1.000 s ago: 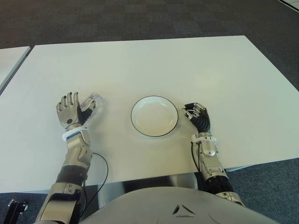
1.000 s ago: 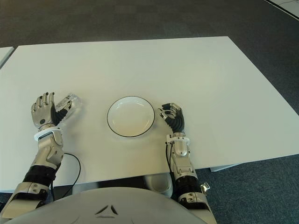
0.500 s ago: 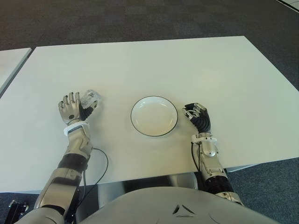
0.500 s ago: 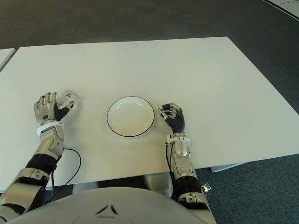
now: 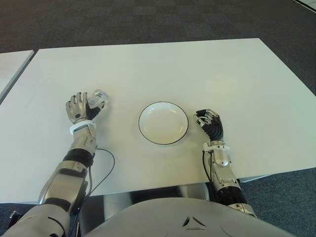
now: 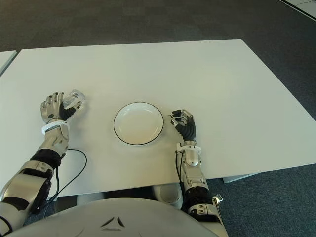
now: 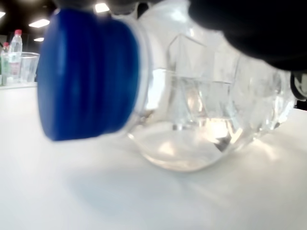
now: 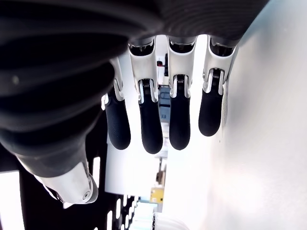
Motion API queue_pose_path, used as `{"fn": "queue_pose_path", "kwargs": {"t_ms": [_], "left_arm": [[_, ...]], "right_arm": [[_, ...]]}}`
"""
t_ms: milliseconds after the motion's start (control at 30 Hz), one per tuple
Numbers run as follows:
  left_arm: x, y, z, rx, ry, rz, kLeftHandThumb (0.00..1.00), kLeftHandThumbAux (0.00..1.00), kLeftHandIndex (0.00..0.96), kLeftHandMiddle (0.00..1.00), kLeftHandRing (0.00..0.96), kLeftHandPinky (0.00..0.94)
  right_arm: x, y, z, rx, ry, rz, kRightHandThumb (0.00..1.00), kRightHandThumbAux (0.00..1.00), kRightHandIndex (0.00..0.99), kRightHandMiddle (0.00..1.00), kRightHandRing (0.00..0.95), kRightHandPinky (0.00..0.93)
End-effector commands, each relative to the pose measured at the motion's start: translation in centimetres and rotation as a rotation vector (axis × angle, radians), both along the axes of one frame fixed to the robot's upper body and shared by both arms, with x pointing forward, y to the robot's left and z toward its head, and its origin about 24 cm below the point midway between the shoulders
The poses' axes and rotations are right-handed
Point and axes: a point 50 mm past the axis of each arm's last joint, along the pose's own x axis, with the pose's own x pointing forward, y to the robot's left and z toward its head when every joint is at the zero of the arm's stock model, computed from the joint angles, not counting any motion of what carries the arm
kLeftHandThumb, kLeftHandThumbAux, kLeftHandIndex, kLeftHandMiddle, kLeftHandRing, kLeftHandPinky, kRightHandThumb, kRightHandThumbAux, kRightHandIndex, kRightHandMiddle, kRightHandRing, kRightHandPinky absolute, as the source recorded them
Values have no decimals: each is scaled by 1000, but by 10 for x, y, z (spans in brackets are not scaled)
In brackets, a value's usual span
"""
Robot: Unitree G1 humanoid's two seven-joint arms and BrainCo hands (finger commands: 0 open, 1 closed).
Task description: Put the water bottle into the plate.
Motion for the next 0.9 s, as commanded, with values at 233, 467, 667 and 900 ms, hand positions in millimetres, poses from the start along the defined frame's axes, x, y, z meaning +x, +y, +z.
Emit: {"fn": "queue_pose_path", "kwargs": {"t_ms": [233, 467, 667, 900], "left_arm": [[-32, -16, -48, -106, 224, -23, 574, 189, 0, 0, 0, 0], [-33, -19, -52, -161, 222, -10, 580, 239, 0, 0, 0, 8], [-32, -24, -51, -241, 157, 62, 621, 344, 184, 216, 232, 303], [-35, -21, -52, -269, 122, 62, 708, 576, 414, 566, 597, 624]], "right_arm": [[-7, -2, -8, 13, 46, -14, 706, 732, 426, 415, 372, 384], [-8, -3, -9, 14, 43, -16, 706, 732, 427, 418, 376, 392], [-9, -4, -9, 15, 41, -20, 706, 732, 427, 421, 380, 395], [-9, -4, -9, 16, 41, -23, 706, 731, 427, 424, 385, 398]]}}
